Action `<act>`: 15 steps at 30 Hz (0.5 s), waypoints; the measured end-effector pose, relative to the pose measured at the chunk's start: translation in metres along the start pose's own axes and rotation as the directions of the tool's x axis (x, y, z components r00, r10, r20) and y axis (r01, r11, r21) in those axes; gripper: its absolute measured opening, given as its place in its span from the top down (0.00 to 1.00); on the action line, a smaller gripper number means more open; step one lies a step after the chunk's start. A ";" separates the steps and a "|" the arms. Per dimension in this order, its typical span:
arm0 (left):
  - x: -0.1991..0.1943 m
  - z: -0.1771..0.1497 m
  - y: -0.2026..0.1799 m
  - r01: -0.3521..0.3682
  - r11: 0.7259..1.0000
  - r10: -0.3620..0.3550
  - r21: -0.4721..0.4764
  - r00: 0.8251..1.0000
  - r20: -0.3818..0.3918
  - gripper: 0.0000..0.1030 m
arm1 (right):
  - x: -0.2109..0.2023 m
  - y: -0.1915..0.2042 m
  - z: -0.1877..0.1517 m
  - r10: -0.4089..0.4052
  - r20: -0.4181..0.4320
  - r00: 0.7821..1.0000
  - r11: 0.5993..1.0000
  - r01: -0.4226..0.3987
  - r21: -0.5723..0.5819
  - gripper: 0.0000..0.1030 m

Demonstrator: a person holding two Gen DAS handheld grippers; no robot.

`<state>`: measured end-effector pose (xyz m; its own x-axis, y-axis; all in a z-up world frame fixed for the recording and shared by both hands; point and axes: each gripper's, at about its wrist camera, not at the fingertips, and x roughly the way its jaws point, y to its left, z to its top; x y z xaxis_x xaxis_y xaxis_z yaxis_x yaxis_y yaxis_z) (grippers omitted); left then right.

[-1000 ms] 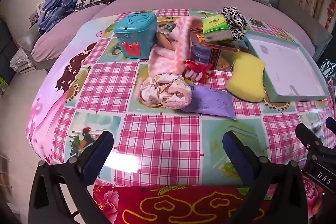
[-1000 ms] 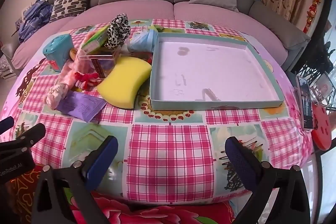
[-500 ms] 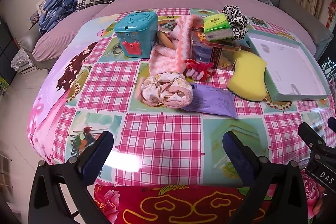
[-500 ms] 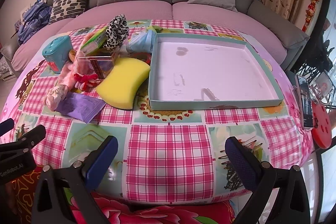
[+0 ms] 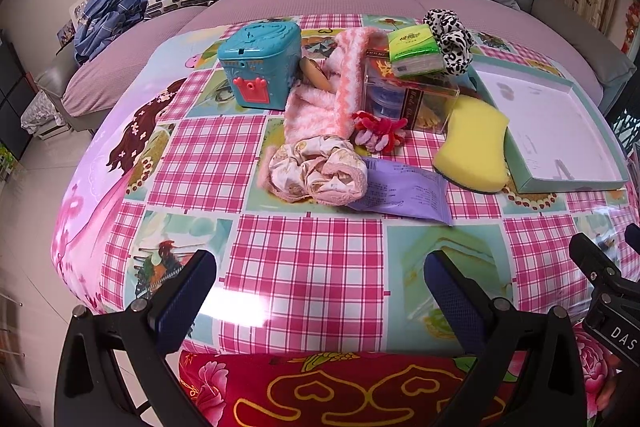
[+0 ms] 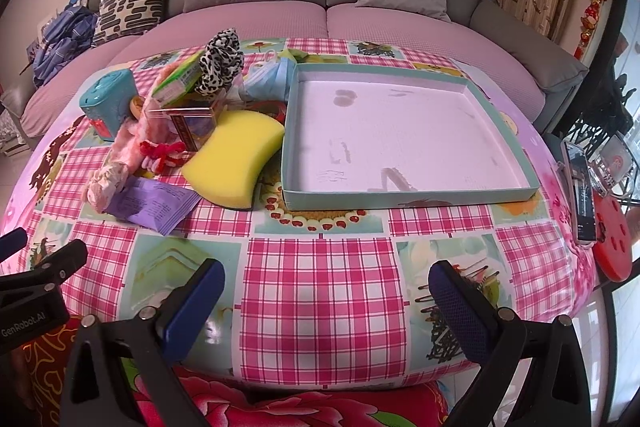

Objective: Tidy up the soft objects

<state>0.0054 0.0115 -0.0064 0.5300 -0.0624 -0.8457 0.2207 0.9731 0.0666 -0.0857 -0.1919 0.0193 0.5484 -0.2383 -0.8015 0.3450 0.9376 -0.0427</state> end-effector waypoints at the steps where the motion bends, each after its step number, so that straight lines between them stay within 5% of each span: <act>1: 0.000 0.000 0.000 0.000 1.000 0.000 0.000 1.000 0.001 0.00 | 0.000 0.000 0.000 0.000 0.000 1.000 1.000 0.000 0.000 0.00; 15: 0.000 -0.001 0.001 0.000 1.000 0.000 0.001 1.000 0.000 0.00 | 0.000 0.000 0.000 -0.001 0.000 1.000 1.000 0.001 -0.001 0.00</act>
<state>0.0048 0.0125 -0.0069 0.5297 -0.0626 -0.8459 0.2216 0.9728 0.0668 -0.0859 -0.1921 0.0198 0.5484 -0.2392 -0.8013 0.3448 0.9376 -0.0439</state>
